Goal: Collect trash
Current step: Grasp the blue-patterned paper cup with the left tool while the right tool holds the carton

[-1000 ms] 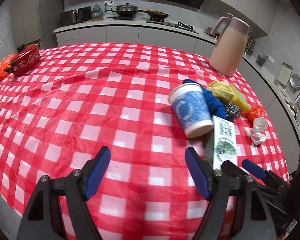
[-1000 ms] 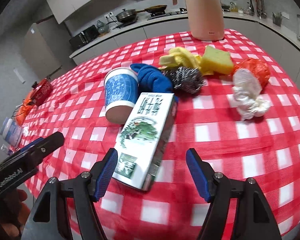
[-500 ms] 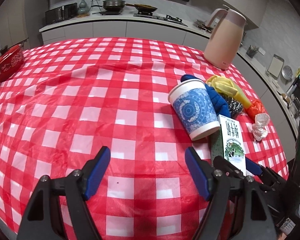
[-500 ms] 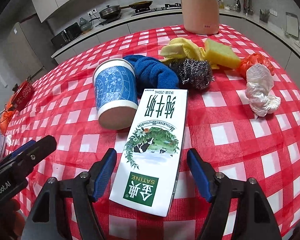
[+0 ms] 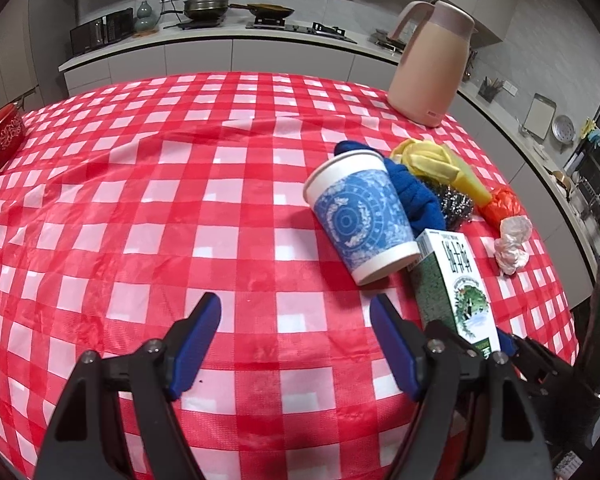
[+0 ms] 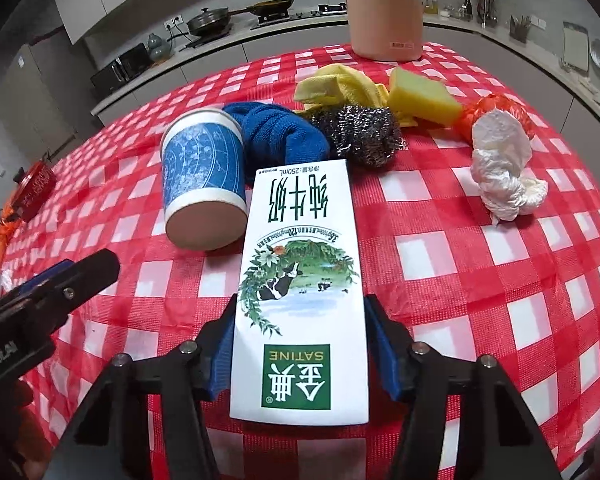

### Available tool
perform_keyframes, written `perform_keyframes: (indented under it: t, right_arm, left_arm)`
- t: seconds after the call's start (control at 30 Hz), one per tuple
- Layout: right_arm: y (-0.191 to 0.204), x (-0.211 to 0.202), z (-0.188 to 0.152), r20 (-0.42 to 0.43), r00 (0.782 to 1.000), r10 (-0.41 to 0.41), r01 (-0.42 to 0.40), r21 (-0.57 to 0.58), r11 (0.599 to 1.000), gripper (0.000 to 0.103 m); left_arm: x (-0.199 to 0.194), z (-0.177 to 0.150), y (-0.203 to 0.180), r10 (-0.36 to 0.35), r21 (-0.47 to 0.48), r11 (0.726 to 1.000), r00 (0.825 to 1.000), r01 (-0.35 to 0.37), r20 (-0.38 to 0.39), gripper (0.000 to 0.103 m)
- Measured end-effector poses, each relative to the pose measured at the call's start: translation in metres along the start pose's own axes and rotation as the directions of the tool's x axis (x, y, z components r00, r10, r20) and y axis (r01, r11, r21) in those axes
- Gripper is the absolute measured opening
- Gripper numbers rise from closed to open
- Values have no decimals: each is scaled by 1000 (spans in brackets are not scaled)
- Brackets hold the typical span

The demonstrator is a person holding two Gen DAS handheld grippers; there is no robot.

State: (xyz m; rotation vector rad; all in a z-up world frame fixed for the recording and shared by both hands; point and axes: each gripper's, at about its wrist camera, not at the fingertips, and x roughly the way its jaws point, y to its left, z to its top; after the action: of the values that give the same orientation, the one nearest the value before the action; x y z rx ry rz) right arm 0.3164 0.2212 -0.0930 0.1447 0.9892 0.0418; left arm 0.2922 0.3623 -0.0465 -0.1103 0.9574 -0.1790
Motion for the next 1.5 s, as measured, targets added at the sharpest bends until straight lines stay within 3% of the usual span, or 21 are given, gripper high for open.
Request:
perform_keyframes:
  t: [0.33,0.6,0.8,1.1,1.5]
  right_arm:
    - [-41,-32,8,74,997,-6,7,-9,1000,56]
    - [-63,-7,14,7,1000,-5,5,-32,999,57]
    - [-65,-2,19,6,1000,28,-28,-65,998,57]
    - [-78,-42,44,147,988,49,-41,-55,998,55]
    - [-81,-33,78,175,981,78,-71,-50,996,55]
  left_arm:
    - [6,4,-24,9,-30,1000,1000,-9,3,78]
    - [14,8,-39,43,-49,998,999,-43,-5,78]
    - [20,13,-47,54,-55,997,998,-54,-10,78]
    - [33,32,-51,38,-81,996,999,-38,-8,78]
    - [68,48,-51,20,-111,994,999,-24,-38,78]
